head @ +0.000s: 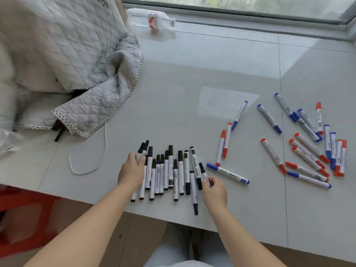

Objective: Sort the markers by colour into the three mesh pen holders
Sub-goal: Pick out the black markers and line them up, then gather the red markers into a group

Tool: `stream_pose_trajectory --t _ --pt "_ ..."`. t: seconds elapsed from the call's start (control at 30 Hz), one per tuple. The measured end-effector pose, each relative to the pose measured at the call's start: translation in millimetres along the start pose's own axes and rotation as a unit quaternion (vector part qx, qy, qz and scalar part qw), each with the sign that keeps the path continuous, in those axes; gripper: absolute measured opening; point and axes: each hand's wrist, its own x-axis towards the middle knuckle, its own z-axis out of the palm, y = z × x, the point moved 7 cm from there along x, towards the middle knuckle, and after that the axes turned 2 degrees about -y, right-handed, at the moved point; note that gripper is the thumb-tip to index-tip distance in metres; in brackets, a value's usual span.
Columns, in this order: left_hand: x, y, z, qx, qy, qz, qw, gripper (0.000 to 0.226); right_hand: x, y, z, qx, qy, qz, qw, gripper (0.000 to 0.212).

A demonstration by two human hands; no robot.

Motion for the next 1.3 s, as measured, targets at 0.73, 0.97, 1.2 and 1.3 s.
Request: stream_pose_trajectory --t 0.73,0.97,1.2,1.3 --pt "-7.9 -61.4 26.3 0.102 0.045 -0.020 0.994 0.082 -8.8 -19.2 56.6 -0.226 0.033 -0.099 0.969 0.065" --pt "-5.8 -58.9 27.7 0.085 0.030 -0.020 0.996 0.080 -7.4 -21.6 53.8 -0.228 0.005 -0.100 0.968 0.064" --pt "-23.7 -0.7 19.9 0.032 0.075 0.104 0.991 0.059 -9.2 -13.2 24.7 -0.163 -0.023 -0.088 0.982 0.046" --pt "-32.1 38.0 31.5 0.018 0.052 0.165 0.985 0.050 -6.0 -0.8 2.6 -0.070 -0.035 -0.037 0.996 0.030"
